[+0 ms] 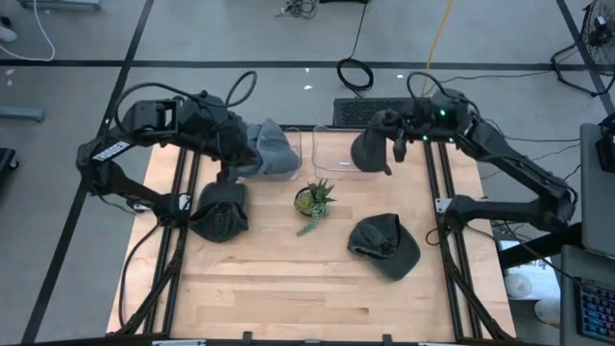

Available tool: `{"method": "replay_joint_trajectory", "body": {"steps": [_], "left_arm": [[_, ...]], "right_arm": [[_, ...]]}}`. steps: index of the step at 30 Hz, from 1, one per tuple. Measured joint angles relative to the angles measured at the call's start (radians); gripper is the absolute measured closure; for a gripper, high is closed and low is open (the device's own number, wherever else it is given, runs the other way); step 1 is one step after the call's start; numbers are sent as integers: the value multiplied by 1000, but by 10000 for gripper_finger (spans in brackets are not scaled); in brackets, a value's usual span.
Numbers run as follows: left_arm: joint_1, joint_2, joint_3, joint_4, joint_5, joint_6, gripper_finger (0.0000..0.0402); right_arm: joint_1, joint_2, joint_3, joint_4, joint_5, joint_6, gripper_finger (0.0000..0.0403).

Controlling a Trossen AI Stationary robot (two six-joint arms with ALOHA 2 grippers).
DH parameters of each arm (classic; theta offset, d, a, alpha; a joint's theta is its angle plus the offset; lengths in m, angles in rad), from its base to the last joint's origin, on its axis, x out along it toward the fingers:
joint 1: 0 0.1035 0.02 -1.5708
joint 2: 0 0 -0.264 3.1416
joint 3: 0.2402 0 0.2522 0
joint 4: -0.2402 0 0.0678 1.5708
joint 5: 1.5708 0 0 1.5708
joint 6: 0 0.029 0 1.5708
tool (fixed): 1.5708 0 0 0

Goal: Pick & Place hat
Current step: Put the middle black cap into the right transparent bin

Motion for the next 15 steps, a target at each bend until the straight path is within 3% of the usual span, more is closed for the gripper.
{"method": "replay_joint_trajectory", "body": {"steps": [10,15], "left_arm": [[1,-59,-117,118,6,-19,316],[1,-68,-123,129,6,-24,316]], "right_arm": [[-184,177,216,-250,-76,-188,378],[-207,225,234,-291,-100,-200,378]]}}
